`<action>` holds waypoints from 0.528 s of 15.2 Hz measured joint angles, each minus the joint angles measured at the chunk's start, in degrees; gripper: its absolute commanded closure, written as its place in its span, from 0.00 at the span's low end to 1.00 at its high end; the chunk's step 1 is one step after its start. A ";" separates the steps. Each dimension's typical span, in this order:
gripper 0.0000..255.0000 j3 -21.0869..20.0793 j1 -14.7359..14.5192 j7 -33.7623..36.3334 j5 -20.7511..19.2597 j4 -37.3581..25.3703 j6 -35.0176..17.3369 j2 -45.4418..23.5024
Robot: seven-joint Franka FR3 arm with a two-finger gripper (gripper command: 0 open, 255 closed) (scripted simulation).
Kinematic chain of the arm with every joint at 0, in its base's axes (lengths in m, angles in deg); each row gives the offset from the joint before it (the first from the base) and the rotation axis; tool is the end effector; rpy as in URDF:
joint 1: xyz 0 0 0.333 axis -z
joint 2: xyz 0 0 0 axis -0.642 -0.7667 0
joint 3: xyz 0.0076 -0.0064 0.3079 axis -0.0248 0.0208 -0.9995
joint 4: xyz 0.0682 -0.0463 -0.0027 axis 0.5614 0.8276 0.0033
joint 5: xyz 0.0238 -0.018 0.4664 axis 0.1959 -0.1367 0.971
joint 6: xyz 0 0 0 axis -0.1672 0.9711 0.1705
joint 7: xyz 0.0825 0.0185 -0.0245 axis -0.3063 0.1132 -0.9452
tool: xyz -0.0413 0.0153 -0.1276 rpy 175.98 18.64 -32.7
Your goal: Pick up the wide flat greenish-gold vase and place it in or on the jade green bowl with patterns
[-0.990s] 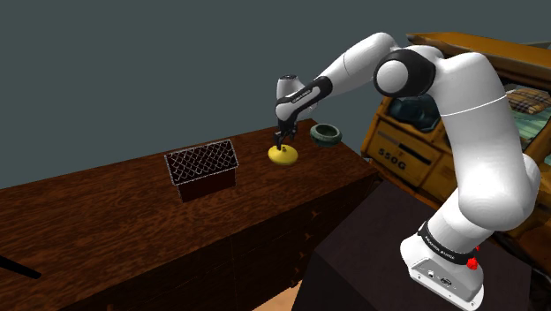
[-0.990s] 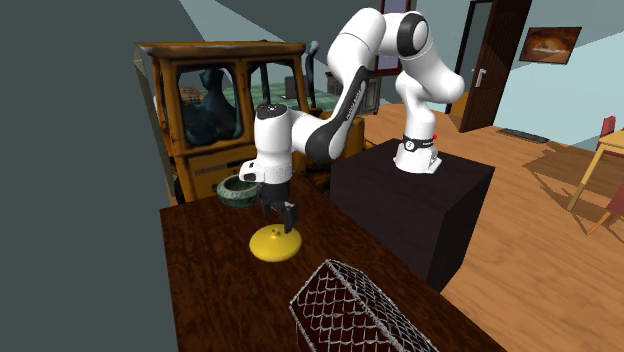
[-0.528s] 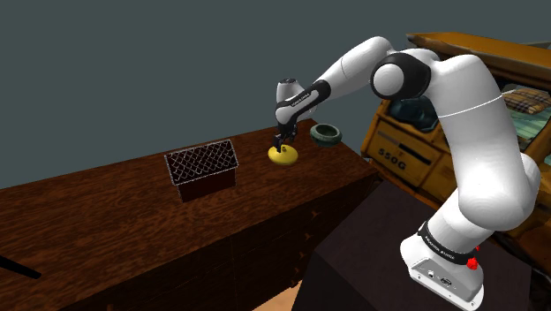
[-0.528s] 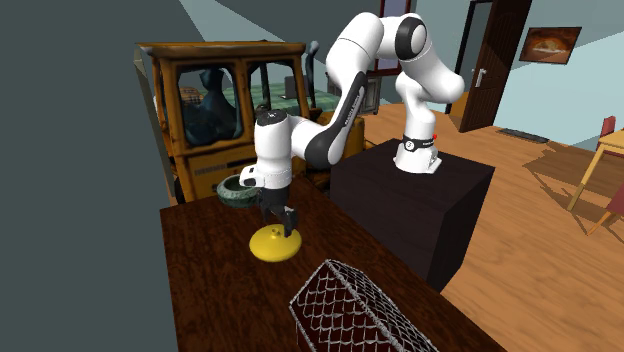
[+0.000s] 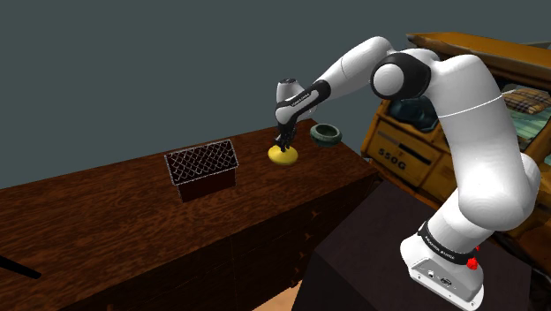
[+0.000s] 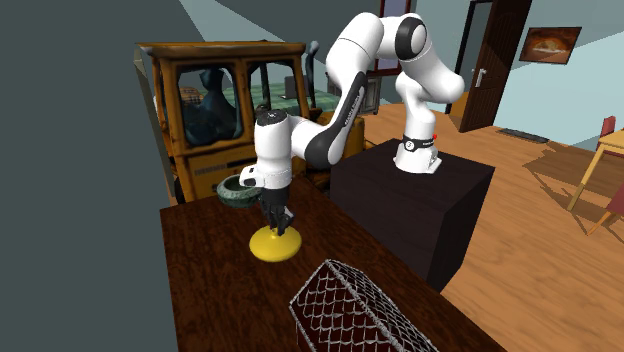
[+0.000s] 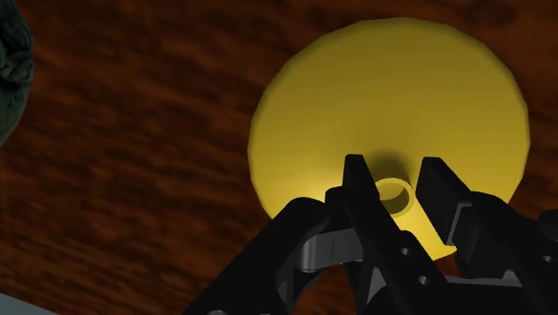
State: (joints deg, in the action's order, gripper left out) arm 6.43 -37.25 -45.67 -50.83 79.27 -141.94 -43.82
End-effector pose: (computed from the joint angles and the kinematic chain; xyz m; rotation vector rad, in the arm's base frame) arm 0.7353 -0.0458 0.0724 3.0596 0.0986 -0.0495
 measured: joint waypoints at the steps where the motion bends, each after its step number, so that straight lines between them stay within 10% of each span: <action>1: 1.00 0.00 0.00 0.00 0.00 -0.01 0.00 0.00; 8: 1.00 -0.03 0.06 -0.15 0.05 0.24 0.89 1.10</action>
State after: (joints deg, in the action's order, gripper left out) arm 6.40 -37.19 -45.81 -50.78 79.51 -141.05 -42.72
